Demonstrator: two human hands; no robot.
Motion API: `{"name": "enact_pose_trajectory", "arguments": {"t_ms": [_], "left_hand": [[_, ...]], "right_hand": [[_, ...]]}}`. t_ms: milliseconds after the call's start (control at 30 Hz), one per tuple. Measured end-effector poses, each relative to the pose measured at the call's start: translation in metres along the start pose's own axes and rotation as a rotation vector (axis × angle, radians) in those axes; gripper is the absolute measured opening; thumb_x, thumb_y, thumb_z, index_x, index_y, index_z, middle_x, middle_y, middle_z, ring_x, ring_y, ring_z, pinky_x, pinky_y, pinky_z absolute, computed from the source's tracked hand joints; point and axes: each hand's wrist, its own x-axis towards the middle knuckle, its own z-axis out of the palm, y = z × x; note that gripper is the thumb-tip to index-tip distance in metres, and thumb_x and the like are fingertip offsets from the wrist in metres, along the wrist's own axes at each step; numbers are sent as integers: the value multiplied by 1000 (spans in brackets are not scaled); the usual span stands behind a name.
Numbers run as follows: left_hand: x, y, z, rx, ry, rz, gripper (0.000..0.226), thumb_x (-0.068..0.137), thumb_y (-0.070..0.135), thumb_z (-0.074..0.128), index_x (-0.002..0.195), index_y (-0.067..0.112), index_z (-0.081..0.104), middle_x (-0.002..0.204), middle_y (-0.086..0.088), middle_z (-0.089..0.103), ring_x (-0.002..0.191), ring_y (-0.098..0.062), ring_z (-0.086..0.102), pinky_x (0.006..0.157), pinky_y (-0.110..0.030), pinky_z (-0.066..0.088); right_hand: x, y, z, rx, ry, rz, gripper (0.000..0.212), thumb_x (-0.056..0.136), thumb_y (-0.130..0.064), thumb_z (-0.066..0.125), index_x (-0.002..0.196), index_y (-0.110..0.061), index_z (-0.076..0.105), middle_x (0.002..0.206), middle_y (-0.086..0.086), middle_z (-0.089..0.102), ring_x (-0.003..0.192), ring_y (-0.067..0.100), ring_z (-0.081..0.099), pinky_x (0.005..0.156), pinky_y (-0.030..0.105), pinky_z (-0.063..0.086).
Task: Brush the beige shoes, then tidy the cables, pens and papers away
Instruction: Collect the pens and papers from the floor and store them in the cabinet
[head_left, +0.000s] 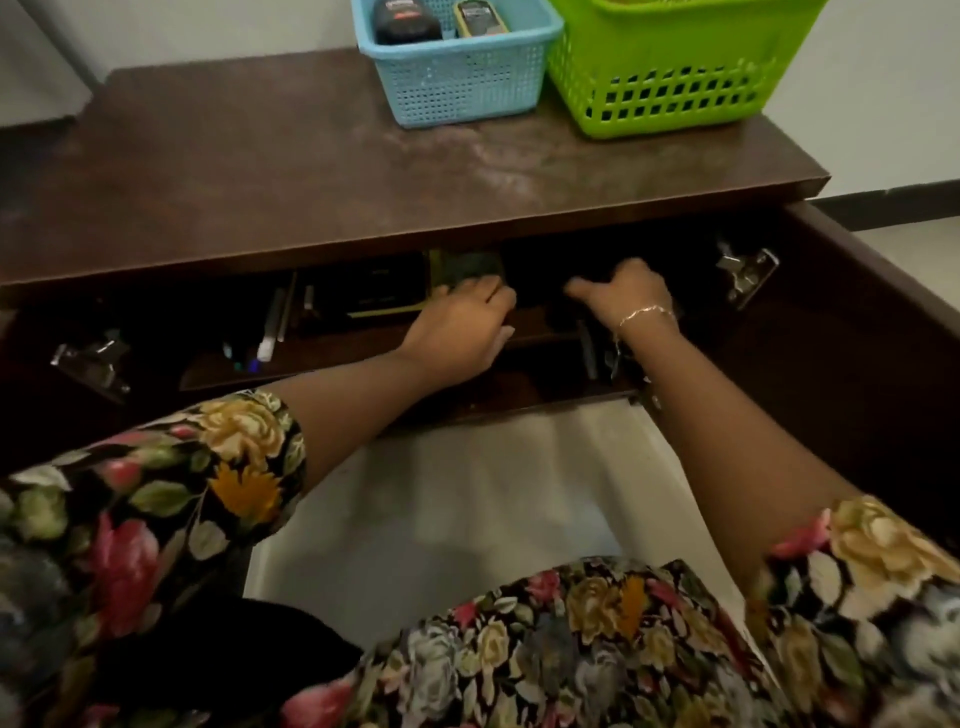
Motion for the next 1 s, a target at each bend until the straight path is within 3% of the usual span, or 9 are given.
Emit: {"name": "enact_pose_trajectory", "arguments": {"t_ms": [133, 200, 333, 467, 567, 733, 1000], "left_hand": [[7, -11, 1, -42, -47, -95, 36, 97, 31, 41, 126, 10, 45, 117, -14, 55, 103, -33, 55, 73, -36, 43], [10, -16, 2, -76, -60, -191, 34, 98, 31, 39, 119, 8, 51, 112, -15, 58, 98, -33, 57, 70, -35, 43], [10, -18, 10, -126, -77, -342, 35, 99, 33, 36, 105, 5, 56, 103, -16, 61, 94, -31, 58, 68, -32, 38], [10, -21, 8, -139, -89, -313, 38, 98, 33, 39, 125, 8, 46, 123, -15, 49, 109, -34, 50, 80, -37, 42], [11, -22, 10, -150, -104, -314, 43, 97, 34, 39, 134, 11, 38, 133, -14, 40, 118, -34, 44, 88, -41, 42], [12, -20, 15, -146, -113, -301, 45, 97, 34, 41, 136, 12, 37, 137, -12, 35, 124, -33, 38, 94, -44, 39], [16, -20, 20, -180, -112, -320, 43, 97, 34, 42, 133, 12, 40, 135, -12, 36, 122, -33, 39, 96, -44, 38]], "right_hand": [[25, -8, 4, 788, -111, 309, 35, 94, -19, 44, 125, -6, 49, 101, 10, 60, 87, 26, 57, 66, 32, 47], [32, -8, 6, 856, -150, 351, 37, 97, -17, 36, 130, -5, 46, 125, 12, 54, 111, 30, 54, 79, 33, 45], [52, -2, 13, 573, -106, 306, 43, 97, -15, 41, 137, 0, 36, 144, 16, 38, 132, 29, 39, 103, 33, 36], [49, -19, 20, -93, -43, 151, 64, 91, -7, 54, 143, 6, 19, 153, 20, 18, 141, 31, 19, 114, 28, 13], [58, -23, 29, -184, -78, 125, 53, 98, -4, 35, 144, 4, 11, 154, 18, 11, 143, 31, 12, 114, 31, 3], [73, -27, 46, -209, -2, 37, 42, 100, -10, 32, 139, 5, 29, 149, 18, 29, 138, 29, 26, 110, 28, 21], [81, -23, 54, -410, 165, -74, 28, 95, -7, 41, 113, 4, 58, 123, 22, 56, 117, 38, 51, 93, 40, 42]]}}
